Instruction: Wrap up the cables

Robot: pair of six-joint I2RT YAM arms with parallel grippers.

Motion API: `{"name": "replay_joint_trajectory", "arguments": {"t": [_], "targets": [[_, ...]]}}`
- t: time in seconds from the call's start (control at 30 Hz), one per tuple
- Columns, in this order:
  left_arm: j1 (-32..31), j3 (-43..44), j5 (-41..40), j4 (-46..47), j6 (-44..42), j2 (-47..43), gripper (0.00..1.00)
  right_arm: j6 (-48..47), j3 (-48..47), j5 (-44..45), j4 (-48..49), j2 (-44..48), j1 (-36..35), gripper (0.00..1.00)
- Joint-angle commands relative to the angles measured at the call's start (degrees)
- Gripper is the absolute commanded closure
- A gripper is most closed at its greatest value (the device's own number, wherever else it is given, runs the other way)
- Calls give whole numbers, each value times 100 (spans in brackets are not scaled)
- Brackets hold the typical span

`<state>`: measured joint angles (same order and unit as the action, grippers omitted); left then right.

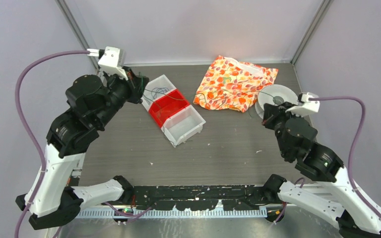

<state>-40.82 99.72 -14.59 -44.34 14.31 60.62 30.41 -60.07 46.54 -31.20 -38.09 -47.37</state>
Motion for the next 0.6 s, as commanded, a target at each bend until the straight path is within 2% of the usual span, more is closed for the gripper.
{"name": "replay_joint_trajectory", "arguments": {"t": [0.0,0.2,0.3,0.37,0.43,0.5,0.53,0.57], "targets": [[45,-113,-610,394,-251,-260,100,406,-196,1062,-1501,260,37,100],[48,-338,-1060,637,-368,-495,100,782,-468,1718,-2383,594,36,100],[48,-398,-1178,524,-432,-490,100,693,-569,1621,-2434,674,35,100],[48,-491,-861,375,-469,-442,99,458,-670,1409,-2364,592,34,100],[48,-460,-122,-3,-481,-263,59,77,-855,1015,-2246,398,39,100],[48,-383,409,-248,-473,-117,11,-189,-1037,739,-2223,100,40,100],[48,-331,613,-359,-495,-45,2,-356,-1178,598,-2223,-68,44,100],[48,-263,736,-452,-521,22,1,-499,-1279,454,-2269,-251,36,100]]}}
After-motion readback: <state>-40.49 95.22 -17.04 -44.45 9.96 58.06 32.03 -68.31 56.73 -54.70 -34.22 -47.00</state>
